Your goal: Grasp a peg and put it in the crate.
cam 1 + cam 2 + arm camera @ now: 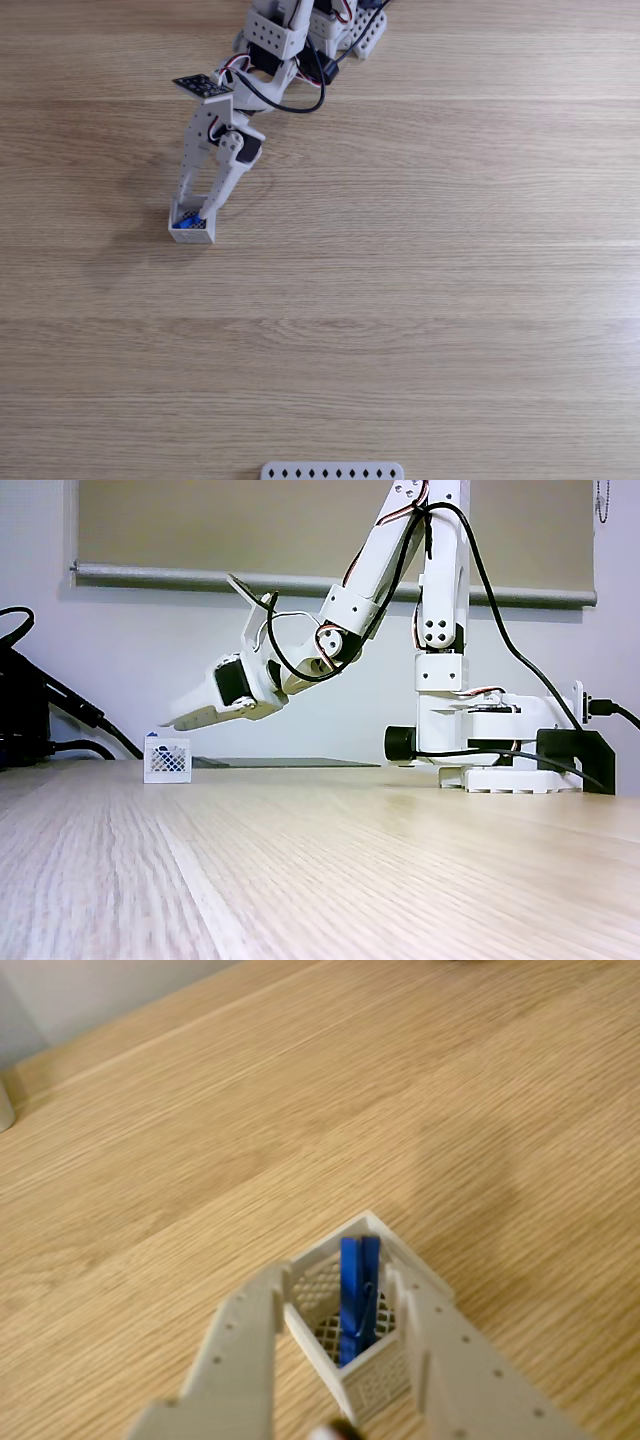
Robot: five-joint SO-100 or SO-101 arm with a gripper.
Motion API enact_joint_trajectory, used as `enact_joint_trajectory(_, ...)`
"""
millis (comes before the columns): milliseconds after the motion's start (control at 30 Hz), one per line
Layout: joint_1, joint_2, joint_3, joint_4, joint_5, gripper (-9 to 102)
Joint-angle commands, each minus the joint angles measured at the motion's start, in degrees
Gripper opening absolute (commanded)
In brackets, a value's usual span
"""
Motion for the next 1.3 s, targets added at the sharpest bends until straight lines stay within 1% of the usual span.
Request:
enact_joint_trajectory(0,0.62,0.97,-3.78,-1.14,0.62,7)
enact_joint_trajectory(67,0.62,1.32,-3.69,-1.05,0.79,-2)
enact_joint_trajectory(100,0.53,1.58,-3.69,-1.05,0.88,-3)
enact_joint_trajectory(167,0.18,1.93,-3.69,-1.05,1.05,0)
enact_joint_trajectory(233,-0.09,3.34,-3.69,-0.97,3.16,0)
enact_joint_trajectory(300,-0.70,5.89,-3.69,0.09,7.65,-1)
enact_joint_trajectory(400,-3.08,11.51,-3.69,5.01,18.98,-1)
enact_joint_trajectory(500,-6.86,19.25,-3.78,13.18,34.45,-1)
enact_joint_trajectory(600,-11.87,28.48,-3.60,23.82,50.62,-1)
enact_joint_trajectory(733,-19.78,41.48,-3.78,42.36,69.96,-1)
enact_joint_trajectory(867,-27.16,55.02,-3.69,60.38,83.76,0)
enact_joint_trajectory(967,-31.03,64.60,-3.16,71.46,89.03,-1)
enact_joint_trajectory(1067,-33.93,74.53,0.09,79.37,90.53,-1)
enact_joint_trajectory(1133,-35.07,81.12,3.78,83.06,90.97,-1)
enact_joint_trajectory(1267,-35.16,92.11,10.81,87.63,91.23,-1)
